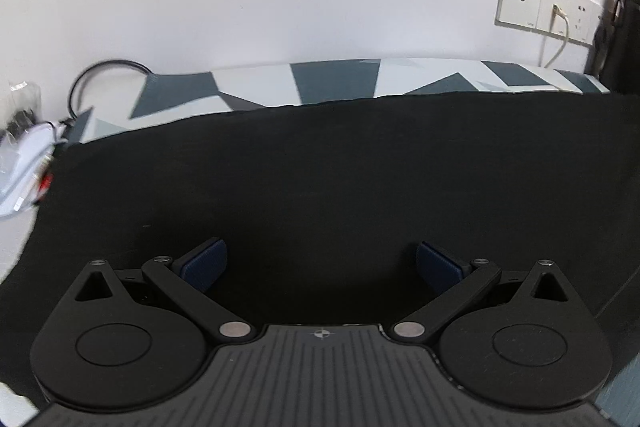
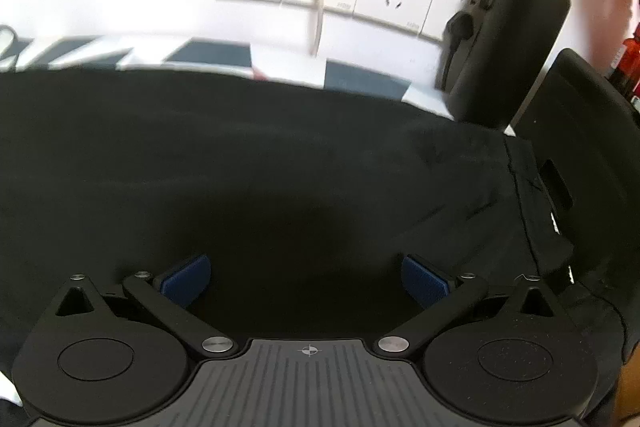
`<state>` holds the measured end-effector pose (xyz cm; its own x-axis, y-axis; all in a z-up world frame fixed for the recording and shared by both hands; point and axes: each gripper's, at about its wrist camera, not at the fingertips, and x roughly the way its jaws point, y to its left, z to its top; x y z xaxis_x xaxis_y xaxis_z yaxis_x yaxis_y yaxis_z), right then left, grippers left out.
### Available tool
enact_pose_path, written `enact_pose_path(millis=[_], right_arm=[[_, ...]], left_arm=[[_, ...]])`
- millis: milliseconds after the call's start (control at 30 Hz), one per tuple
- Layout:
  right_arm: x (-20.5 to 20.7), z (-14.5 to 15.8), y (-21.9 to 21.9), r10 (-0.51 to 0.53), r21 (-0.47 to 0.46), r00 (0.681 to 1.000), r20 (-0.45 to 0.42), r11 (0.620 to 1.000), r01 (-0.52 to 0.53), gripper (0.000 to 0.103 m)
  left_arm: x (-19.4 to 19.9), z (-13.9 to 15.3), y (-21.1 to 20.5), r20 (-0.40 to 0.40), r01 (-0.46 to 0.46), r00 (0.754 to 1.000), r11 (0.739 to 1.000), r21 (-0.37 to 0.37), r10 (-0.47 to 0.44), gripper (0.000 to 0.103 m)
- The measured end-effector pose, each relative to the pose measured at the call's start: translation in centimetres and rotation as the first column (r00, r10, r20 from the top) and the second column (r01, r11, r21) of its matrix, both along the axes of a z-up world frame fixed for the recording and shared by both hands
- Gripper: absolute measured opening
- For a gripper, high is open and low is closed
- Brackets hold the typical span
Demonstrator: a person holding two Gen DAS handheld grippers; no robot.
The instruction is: Fold clothes
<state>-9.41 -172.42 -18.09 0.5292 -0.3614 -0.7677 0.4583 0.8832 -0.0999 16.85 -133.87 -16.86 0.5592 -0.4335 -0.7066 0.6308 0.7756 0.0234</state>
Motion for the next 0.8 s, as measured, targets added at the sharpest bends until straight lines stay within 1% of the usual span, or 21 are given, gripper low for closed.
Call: enact_pose_path(millis=[33, 100, 133, 267, 433, 800], right_arm=[[-0.2, -0.1, -0.1, -0.005, 0.012, 1.0, -0.004, 1.0, 0.005, 0.102], [-0.9, -0.4, -1.1, -0.055, 0.093, 0.998, 0.006, 0.994, 0.054, 0.102], [-1.4, -0.5, -1.5, -0.064, 0.119, 0.998, 0.016, 0.991, 0.062, 0.102], [-2.6, -0.5, -1.0, -0.042, 0.1, 0.999, 0.027, 0.994, 0.039, 0.102], [-3.2, -1.1, -0.4, -0.071, 0.066, 0.993, 0.093, 0.996, 0.065, 0.102], [-3.6, -1.6, 0.1, -0.098, 0.029, 0.984, 0.148, 0.995, 0.094, 0.102]], left_arm=[[0.1, 0.0, 0.6, -0.016, -0.012, 1.0, 1.0, -0.003, 0.012, 0.103], [0.2, 0.0, 1.7, -0.033, -0.031, 0.999, 0.999, -0.014, 0.03, 0.103], [0.0, -0.2, 2.1, -0.024, -0.028, 0.999, 1.0, -0.014, 0.028, 0.103], [-1.1, -0.6, 3.0, 0.018, -0.021, 1.0, 0.999, -0.044, 0.022, 0.103], [-2.1, -0.9, 3.3, 0.059, -0.035, 0.997, 0.996, -0.077, 0.04, 0.103], [-2.4, -1.0, 3.6, 0.067, -0.04, 0.997, 0.995, -0.088, 0.046, 0.103]])
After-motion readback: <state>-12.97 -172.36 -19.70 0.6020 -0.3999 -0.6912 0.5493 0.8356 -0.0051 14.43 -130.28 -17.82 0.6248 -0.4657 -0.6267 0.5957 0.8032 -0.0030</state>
